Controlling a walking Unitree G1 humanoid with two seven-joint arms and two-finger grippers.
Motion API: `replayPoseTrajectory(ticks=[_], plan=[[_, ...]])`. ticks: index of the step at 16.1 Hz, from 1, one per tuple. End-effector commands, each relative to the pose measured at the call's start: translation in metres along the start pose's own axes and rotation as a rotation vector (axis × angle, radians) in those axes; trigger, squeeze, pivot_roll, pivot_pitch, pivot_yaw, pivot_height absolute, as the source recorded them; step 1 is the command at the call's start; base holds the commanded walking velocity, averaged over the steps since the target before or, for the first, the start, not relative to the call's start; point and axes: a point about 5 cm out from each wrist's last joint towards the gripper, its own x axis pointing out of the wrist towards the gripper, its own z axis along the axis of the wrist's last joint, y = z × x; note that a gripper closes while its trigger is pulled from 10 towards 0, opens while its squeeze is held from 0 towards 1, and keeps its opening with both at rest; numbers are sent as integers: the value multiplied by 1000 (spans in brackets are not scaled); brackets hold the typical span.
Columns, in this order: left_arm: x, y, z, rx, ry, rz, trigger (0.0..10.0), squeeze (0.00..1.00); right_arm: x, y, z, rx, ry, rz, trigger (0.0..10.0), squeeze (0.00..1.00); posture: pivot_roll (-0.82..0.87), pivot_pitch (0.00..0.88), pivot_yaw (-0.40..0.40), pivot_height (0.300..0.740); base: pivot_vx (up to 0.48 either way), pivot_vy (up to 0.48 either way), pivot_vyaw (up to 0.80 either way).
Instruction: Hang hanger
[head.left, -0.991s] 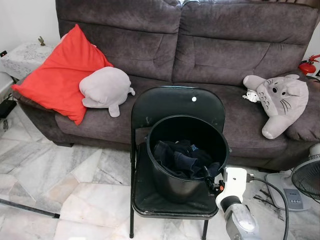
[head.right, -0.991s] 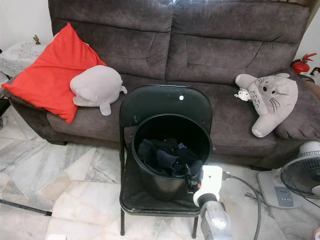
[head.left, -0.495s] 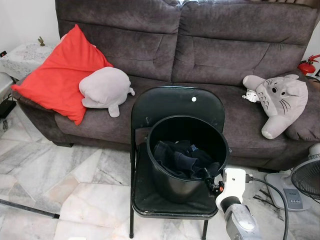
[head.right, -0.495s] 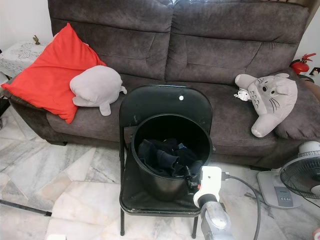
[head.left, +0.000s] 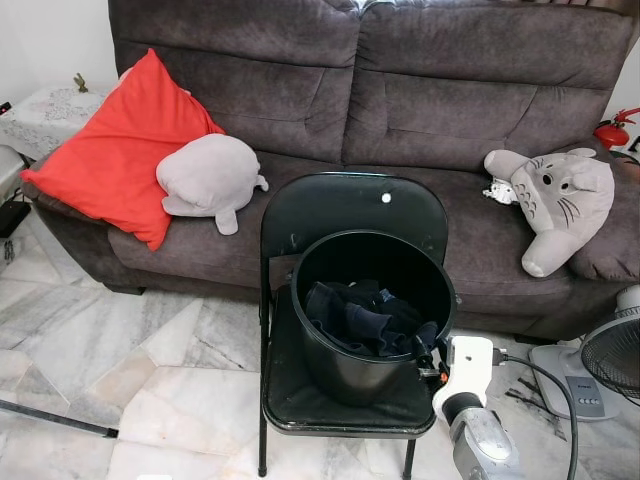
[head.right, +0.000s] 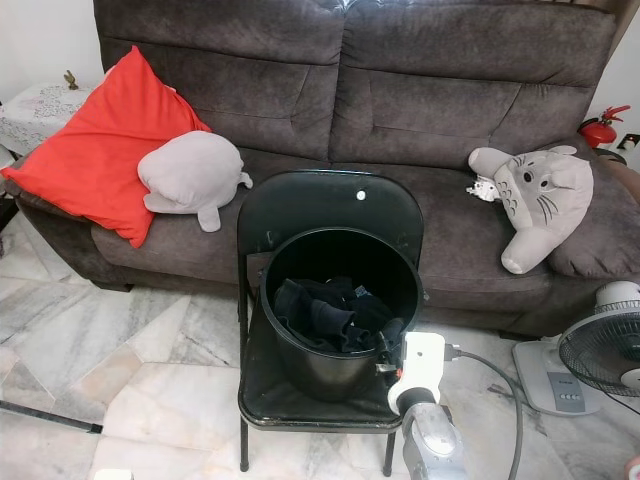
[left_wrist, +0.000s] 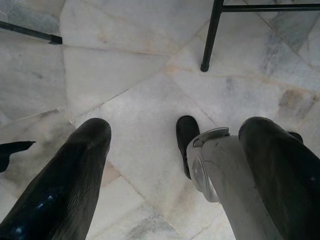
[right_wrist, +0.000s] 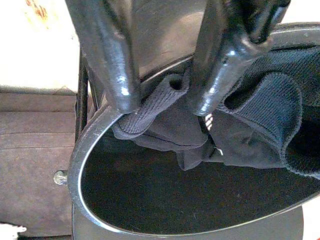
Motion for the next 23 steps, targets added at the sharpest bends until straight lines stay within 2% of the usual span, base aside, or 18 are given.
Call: replayPoseTrajectory(ticks=[1,7,10,13,15,18,21,23], plan=[[-3,2,-8,10,33,6,10000,0,0,3,-7,5,30,17,0,0,-22,114,-21,740,0,0,0],[-3,1,-9,12,36,3,10000,0,0,5,-4,9,15,21,0,0,-24,113,-20,740,0,0,0],[-3,1,-9,14,37,3,10000,0,1,5,4,7,-26,23,0,0,-23,109,-20,740,0,0,0],[-3,1,-9,16,35,6,10000,0,5,2,34,-2,-167,-21,0,0,-22,109,-20,740,0,0,0],[-2,1,-8,16,34,8,10000,0,8,1,72,0,-313,-31,0,0,-26,105,-21,740,0,0,0],[-2,-1,-7,14,33,5,10000,0,8,4,110,2,-436,-15,0,0,-31,104,-23,740,0,0,0],[-1,-2,-7,11,34,3,10000,0,-4,10,130,9,-501,3,0,0,-41,110,-24,740,0,0,0],[-2,-3,-7,12,37,2,10000,0,-14,8,137,16,-524,-7,0,0,-47,116,-25,740,0,0,0]])
